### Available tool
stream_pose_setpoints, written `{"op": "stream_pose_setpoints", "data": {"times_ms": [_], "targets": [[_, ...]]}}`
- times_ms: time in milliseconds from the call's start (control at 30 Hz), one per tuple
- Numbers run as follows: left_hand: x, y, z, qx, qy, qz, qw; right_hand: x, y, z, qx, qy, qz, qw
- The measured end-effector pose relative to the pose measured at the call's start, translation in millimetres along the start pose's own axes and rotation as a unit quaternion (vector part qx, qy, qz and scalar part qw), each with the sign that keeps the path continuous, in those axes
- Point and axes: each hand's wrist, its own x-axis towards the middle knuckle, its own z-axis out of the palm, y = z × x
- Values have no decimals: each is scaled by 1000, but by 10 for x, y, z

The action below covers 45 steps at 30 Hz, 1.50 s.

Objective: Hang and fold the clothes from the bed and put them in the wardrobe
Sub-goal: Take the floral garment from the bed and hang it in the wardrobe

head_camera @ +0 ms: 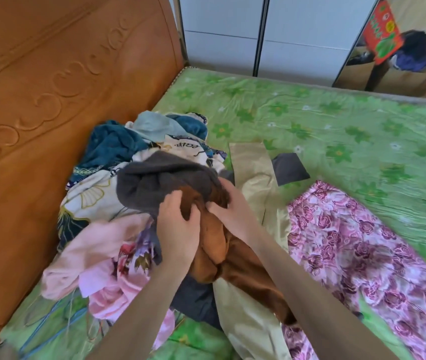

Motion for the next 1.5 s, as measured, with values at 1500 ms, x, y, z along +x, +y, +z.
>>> {"op": "stream_pose_setpoints", "data": {"times_ms": [1500], "targets": [[8,143,4715,323,-375,196,847,1269,3164,-3074,-765,-272,-43,581]]}}
